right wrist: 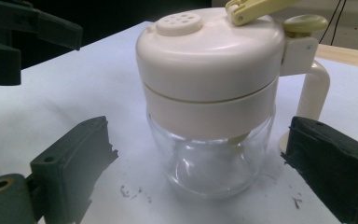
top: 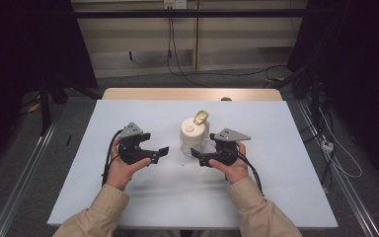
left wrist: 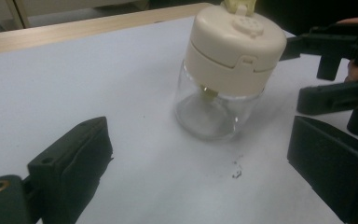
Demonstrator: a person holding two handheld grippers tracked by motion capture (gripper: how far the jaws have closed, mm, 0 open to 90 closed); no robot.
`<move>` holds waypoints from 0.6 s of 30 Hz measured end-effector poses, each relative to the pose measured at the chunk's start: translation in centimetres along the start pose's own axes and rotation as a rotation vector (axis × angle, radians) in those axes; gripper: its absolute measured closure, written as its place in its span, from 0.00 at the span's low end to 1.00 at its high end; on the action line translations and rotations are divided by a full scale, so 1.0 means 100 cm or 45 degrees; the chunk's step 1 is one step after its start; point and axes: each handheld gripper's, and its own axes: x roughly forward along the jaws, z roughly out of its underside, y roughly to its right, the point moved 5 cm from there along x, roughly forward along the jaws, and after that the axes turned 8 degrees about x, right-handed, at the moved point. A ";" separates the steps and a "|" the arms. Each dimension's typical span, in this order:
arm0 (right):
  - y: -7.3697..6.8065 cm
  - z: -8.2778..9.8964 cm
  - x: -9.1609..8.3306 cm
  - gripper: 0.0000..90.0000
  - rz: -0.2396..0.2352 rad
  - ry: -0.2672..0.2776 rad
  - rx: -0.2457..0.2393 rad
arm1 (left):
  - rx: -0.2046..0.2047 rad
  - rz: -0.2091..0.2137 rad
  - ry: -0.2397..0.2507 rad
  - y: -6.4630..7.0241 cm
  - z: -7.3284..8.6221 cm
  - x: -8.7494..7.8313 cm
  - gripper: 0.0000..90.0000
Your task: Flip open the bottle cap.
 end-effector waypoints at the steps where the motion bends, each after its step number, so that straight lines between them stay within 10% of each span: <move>1: 0.001 0.000 -0.002 0.07 0.007 0.002 0.001 | -0.005 0.001 0.000 -0.001 0.003 -0.002 0.06; 18: 0.008 0.012 -0.044 0.06 0.025 -0.001 -0.019 | -0.028 -0.010 0.036 -0.012 0.039 -0.034 0.06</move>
